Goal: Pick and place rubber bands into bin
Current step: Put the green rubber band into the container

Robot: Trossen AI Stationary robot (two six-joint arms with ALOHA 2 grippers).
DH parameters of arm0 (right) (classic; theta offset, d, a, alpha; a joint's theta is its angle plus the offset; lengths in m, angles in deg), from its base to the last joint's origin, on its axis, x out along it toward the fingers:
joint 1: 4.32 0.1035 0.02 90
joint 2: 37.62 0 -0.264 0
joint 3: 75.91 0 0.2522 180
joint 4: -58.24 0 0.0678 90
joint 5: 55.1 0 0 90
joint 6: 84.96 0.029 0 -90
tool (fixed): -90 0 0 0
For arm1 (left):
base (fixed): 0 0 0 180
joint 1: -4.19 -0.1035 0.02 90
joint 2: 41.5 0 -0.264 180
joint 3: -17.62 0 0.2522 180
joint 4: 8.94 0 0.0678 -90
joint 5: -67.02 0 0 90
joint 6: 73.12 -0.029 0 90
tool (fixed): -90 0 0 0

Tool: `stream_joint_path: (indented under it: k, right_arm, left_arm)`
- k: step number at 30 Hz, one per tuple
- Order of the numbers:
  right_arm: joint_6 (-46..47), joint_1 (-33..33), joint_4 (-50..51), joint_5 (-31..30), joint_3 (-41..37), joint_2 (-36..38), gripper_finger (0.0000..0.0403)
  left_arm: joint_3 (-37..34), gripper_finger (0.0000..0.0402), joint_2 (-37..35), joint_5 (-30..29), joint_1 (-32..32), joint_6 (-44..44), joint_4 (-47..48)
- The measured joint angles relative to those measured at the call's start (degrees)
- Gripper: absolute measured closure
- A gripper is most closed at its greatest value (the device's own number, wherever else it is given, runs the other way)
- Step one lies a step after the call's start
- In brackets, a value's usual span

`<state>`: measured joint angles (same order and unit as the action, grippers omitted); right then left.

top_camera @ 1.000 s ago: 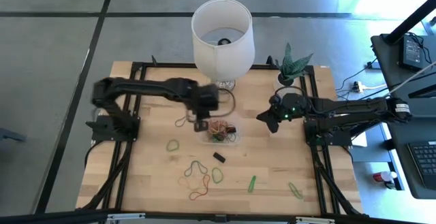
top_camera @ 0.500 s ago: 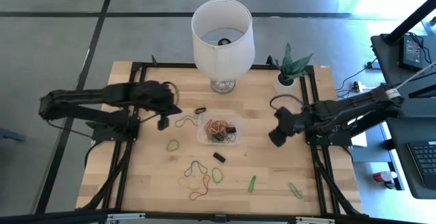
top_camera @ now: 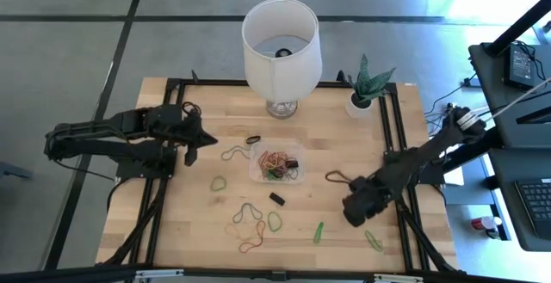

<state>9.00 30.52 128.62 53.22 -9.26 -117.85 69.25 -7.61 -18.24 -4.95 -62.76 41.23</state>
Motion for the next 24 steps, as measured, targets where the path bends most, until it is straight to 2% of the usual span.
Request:
stream_joint_path:
  k: [6, 12, 15, 20, 24]
  right_arm:
    - [7.62, 4.87, -7.35, 1.43, 0.0, -5.96, 0.027]
    - [7.38, 8.37, -13.85, 3.58, 0.0, -12.34, 0.0201]
    - [7.31, 9.88, -14.14, 7.29, 0.0, -15.47, 0.0181]
    - [7.38, 12.7, -19.73, 10.35, -0.21, -19.86, 0.0186]
    - [9.96, 14.06, -30.58, 12.22, -1.67, -23.04, 0.023]
  left_arm:
    - [0.0, 0.04, 0.17, 1.43, 0.04, -0.01, 0.24]
    - [0.0, 0.0397, 0.15, 2.88, 0.04, -0.08, 0.22]
    - [0.0, 0.0399, 0.15, 2.9, 0.04, -0.14, 0.22]
    - [0.0, 0.0398, 0.17, 2.9, 0.04, -0.62, 0.22]
    - [0.0, 0.0397, 0.17, 2.9, 0.04, -0.62, 0.22]
